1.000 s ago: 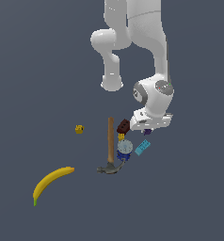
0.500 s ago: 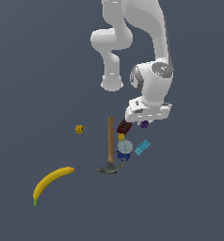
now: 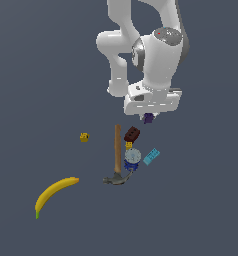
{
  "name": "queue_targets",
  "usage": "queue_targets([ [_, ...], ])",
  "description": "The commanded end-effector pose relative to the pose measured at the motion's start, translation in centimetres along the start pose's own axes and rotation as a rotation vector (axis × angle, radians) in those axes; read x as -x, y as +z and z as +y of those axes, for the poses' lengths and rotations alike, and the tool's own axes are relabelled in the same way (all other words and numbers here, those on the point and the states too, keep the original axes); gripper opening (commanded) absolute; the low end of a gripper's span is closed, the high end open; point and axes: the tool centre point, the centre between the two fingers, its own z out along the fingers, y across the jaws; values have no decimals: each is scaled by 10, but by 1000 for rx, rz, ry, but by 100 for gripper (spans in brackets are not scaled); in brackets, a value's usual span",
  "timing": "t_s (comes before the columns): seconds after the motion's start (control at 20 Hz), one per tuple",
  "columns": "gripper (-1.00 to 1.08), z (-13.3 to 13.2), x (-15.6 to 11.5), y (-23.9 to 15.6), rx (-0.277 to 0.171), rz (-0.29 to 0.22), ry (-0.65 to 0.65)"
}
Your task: Pick up a designated object from a clutter of objects.
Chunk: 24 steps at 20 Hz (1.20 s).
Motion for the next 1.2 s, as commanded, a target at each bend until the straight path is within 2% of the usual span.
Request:
queue_targets([
  [0.0, -100, 11, 1, -25, -1, -1, 0],
  [0.6, -100, 57, -2, -130, 1, 0, 1],
  [1.15, -100, 75, -6, -170, 3, 0, 2],
])
